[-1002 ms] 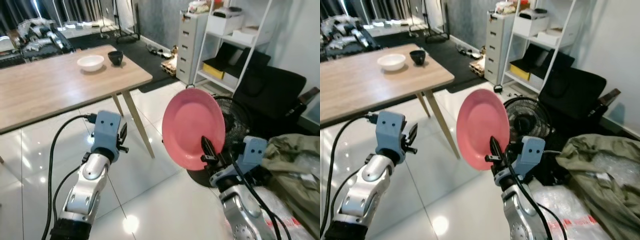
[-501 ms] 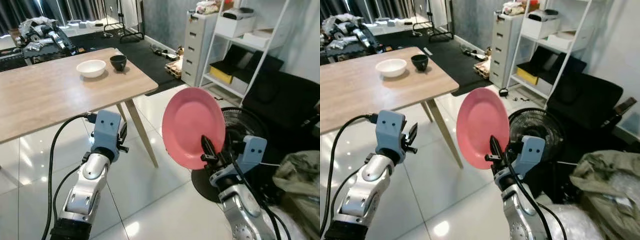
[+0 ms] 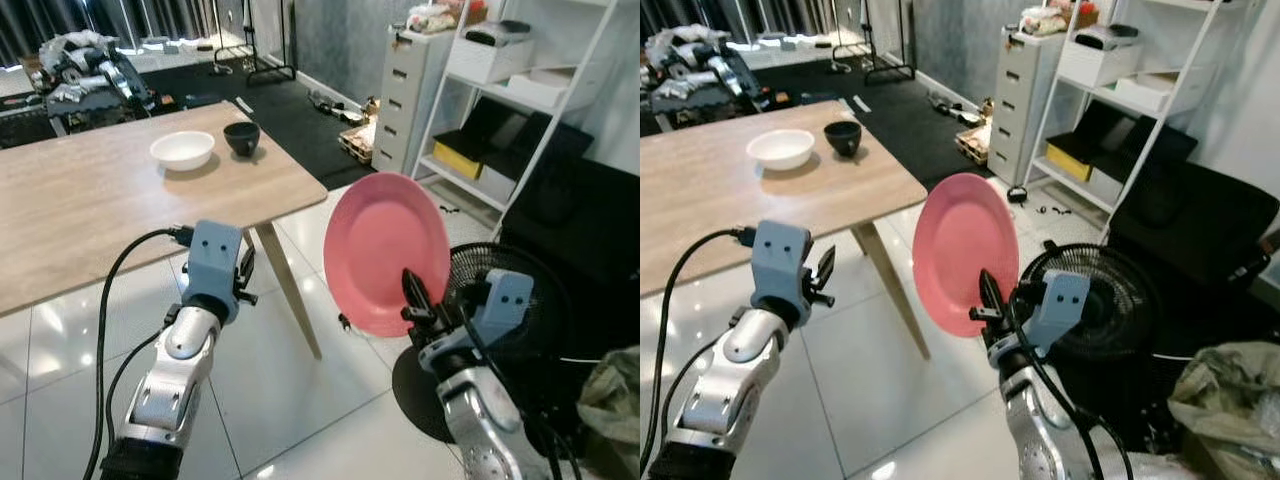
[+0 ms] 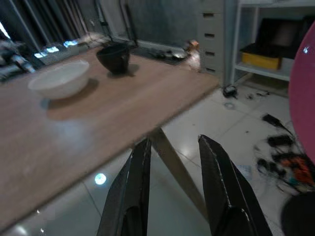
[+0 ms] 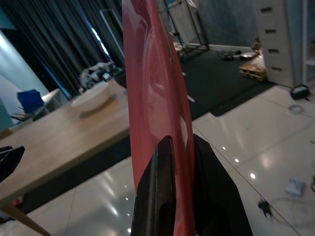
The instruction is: Setting the table
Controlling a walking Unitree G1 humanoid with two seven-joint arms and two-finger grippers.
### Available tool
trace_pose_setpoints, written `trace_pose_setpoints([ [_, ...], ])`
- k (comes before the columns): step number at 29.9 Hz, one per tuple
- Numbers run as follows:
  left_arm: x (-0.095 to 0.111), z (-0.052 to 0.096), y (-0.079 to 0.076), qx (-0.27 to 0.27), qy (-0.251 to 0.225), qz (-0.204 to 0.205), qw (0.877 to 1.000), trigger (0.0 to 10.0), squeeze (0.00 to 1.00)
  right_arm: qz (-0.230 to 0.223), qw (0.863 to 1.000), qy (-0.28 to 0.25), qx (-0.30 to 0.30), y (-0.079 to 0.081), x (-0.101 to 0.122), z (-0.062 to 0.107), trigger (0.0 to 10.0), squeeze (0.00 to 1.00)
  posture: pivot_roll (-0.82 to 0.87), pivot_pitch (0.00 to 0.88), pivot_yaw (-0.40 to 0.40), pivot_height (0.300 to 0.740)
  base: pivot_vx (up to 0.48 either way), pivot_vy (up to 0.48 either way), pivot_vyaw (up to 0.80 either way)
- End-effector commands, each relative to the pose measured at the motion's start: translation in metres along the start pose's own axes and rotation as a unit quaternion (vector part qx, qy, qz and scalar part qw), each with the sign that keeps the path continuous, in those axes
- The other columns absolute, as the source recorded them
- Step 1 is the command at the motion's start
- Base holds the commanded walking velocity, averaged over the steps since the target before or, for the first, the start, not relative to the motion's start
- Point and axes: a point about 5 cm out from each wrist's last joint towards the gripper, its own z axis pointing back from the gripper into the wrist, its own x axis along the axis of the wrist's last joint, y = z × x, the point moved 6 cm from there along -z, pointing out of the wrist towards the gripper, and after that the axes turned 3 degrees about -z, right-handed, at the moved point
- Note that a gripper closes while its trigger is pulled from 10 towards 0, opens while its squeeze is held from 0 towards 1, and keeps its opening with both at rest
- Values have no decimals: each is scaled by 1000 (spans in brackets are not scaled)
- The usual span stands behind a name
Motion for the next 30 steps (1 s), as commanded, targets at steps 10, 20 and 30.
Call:
trace_pose_setpoints([
  [10, -5, 2, -1, -2, 9, -8, 1000, 10000, 0, 4, 1000, -1, -16, -6, 0, 1, 10000, 0, 54, 76, 127, 740, 461, 0, 0],
  [20, -6, 1, -3, -5, 10, -7, 1000, 10000, 0, 8, 1000, -1, -18, -8, 0, 0, 10000, 0, 51, 65, 128, 740, 461, 0, 0],
  [30, -3, 8, -5, -35, 4, 10, 999, 10000, 0, 18, 999, -1, -28, -15, 0, 0, 10000, 0, 55, 62, 125, 740, 83, 0, 0],
])
